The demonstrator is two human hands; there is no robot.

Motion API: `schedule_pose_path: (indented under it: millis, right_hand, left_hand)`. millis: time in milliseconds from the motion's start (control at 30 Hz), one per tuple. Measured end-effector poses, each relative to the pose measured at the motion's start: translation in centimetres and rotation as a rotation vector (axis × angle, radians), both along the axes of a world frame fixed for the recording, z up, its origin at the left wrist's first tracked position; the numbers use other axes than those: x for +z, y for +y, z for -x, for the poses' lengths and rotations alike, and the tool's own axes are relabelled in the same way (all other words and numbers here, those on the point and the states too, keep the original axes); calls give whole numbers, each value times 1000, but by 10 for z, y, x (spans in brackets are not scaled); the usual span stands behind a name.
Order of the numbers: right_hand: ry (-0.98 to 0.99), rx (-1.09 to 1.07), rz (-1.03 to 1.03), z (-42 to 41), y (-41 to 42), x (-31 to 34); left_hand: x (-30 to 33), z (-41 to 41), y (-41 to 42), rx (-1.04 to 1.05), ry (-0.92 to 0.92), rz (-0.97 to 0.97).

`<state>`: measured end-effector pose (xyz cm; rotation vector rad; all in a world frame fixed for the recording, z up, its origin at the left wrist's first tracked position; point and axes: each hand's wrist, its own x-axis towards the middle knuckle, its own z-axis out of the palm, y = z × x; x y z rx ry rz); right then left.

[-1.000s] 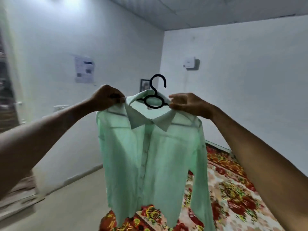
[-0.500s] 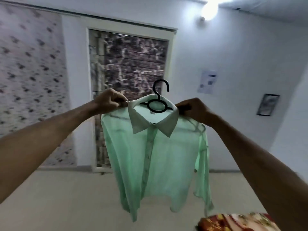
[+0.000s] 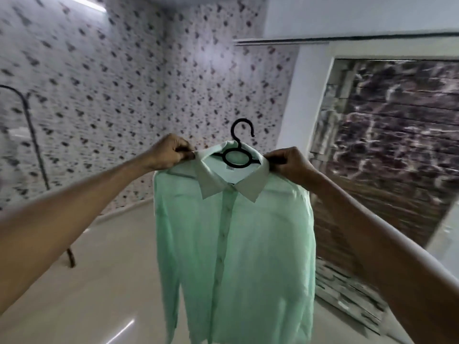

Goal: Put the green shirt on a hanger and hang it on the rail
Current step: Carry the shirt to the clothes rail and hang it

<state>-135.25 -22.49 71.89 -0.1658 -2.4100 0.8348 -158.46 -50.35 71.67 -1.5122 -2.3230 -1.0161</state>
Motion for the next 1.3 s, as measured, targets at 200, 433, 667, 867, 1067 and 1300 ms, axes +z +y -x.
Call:
schedule_pose_path:
  millis: [200, 433, 667, 867, 1067, 1300]
  right_hand:
    - [-144, 314, 29, 190, -20, 6]
    - [-259, 621, 308, 400, -81, 29]
    - [-187, 803, 4, 558, -168, 23]
    - [-92, 841, 52, 714, -245, 19]
    - [-87, 932, -16, 846, -306, 37]
    - [-143, 958, -47, 1004, -368, 52]
  left_hand:
    - [7, 120, -65, 279, 110, 18]
    - [9, 247, -160, 614, 169, 7]
    - [13, 350, -250, 819, 174, 27]
    - [13, 462, -320, 889, 201, -28]
    - [24, 588, -386, 929, 186, -46]
    - [40, 741, -451, 950, 208, -79]
